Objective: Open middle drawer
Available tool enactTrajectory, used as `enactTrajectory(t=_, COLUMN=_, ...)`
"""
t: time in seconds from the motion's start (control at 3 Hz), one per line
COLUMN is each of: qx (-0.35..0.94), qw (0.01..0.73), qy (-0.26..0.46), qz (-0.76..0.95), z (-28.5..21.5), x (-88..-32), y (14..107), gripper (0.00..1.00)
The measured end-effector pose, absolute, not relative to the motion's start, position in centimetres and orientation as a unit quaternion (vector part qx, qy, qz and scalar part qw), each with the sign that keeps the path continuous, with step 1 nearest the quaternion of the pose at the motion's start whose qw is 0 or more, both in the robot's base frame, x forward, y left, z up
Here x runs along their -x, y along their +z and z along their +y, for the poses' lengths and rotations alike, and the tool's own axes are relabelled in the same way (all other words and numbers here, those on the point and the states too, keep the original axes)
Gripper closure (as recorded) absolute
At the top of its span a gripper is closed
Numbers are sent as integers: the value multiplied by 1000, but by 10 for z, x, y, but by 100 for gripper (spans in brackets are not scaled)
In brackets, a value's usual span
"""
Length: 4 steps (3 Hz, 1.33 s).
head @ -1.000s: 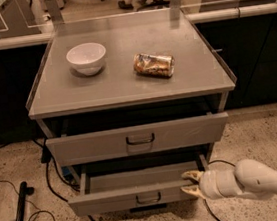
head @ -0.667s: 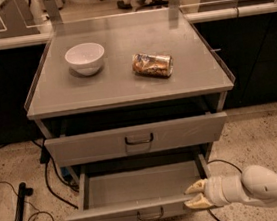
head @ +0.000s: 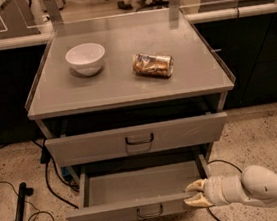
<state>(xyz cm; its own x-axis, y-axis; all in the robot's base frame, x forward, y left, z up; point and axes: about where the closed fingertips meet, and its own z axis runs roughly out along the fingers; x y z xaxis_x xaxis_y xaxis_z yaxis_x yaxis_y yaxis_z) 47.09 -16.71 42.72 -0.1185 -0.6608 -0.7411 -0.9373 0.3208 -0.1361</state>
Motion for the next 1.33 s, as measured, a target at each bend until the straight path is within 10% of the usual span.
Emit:
enactTrajectory(t=1.0, qx=552, qw=369, qy=187, qz=724, z=-167, x=-471, y=427, gripper=12)
enactTrajectory(t=1.33, qx=552, qw=369, qy=187, qz=724, z=-167, x=-471, y=427, gripper=13)
